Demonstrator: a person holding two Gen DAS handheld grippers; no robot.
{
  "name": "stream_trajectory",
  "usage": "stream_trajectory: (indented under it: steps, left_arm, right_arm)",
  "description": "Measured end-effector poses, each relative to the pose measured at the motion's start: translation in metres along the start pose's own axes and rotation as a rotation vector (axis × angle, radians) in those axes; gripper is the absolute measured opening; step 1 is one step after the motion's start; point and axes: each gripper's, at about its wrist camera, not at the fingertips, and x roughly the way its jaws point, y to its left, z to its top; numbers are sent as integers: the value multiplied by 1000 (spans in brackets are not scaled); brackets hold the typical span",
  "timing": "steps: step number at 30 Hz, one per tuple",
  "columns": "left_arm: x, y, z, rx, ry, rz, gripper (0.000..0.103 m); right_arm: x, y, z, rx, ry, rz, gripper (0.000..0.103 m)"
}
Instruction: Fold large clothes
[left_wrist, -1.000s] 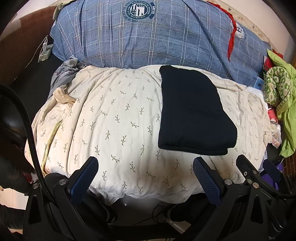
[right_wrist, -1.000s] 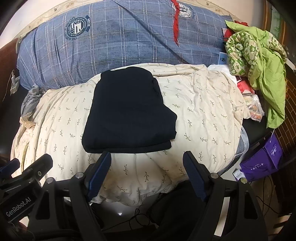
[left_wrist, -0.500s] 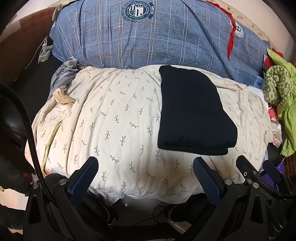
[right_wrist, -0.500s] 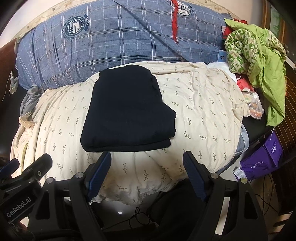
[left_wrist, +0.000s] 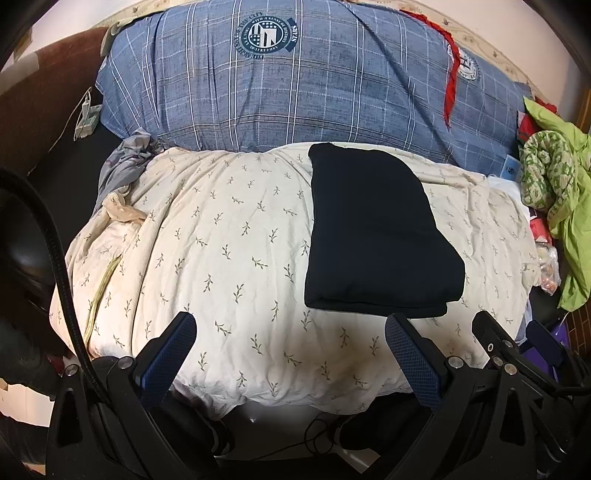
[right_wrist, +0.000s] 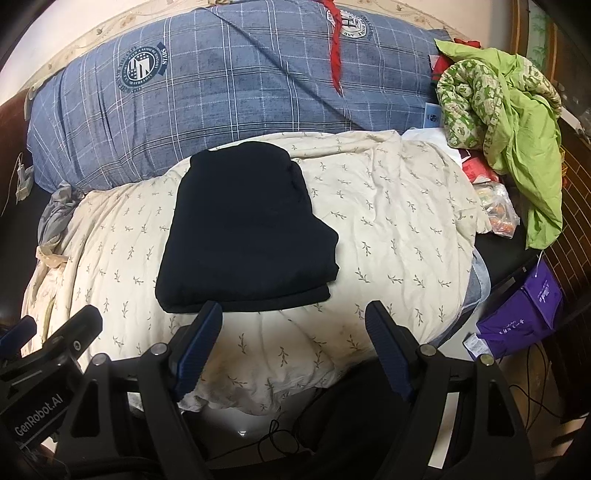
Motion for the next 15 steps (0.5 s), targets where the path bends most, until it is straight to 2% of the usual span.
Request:
stream_trajectory:
  steps: [15]
  left_arm:
    - [2,4,0,-3,7,-6,102]
  right_arm:
    - [0,0,1,-5,2,0,80]
